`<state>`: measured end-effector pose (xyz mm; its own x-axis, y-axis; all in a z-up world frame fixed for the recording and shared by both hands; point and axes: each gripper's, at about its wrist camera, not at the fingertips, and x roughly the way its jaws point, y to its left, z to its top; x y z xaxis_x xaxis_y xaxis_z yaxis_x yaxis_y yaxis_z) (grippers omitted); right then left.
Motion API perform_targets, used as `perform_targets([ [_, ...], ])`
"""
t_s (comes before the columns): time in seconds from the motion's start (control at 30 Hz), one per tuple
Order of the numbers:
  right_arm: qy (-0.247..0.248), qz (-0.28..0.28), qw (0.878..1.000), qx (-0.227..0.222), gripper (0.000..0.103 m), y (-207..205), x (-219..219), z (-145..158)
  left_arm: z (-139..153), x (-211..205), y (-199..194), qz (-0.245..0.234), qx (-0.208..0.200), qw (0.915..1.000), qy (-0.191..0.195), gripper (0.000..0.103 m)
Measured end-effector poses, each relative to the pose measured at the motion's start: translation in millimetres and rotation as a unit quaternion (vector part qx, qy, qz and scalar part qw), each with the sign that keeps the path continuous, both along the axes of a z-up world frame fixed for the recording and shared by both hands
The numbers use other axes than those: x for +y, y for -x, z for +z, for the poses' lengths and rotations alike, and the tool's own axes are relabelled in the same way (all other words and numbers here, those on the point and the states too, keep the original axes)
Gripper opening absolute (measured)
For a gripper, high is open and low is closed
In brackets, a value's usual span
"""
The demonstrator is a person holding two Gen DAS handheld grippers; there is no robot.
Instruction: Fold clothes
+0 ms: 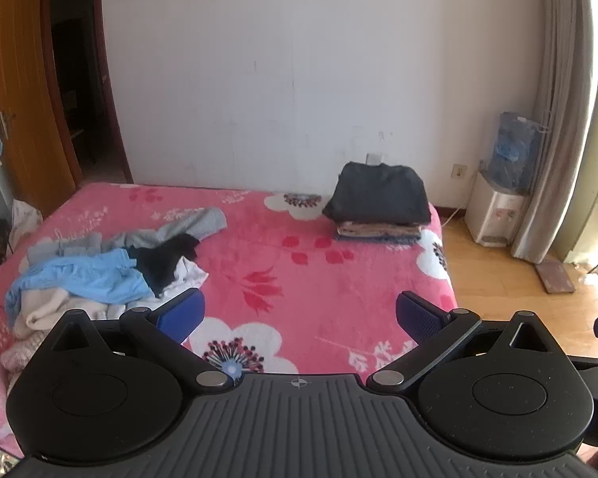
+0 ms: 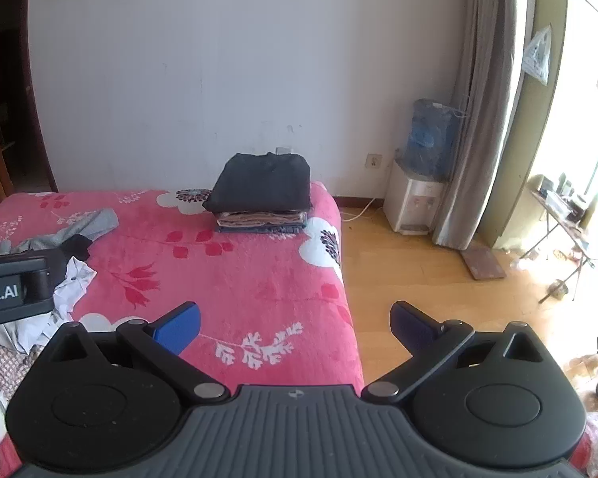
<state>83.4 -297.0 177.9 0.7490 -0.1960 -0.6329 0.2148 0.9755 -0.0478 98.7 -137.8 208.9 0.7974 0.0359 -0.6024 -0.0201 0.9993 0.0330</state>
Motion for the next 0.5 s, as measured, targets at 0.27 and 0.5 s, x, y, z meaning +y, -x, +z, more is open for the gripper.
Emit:
perform_targets([
  [0.27,-0.012,-0.014,1.0,-0.004,0.103,11,-11,5,7,-7,6,-0.003,0.003,1.0,-0.005,0.103],
  [0.5,-0.004,-0.01,1.0,-0.008,0.103,17,-9,7,8,-12,9,-0.005,0.0,0.9999,-0.009,0.103],
])
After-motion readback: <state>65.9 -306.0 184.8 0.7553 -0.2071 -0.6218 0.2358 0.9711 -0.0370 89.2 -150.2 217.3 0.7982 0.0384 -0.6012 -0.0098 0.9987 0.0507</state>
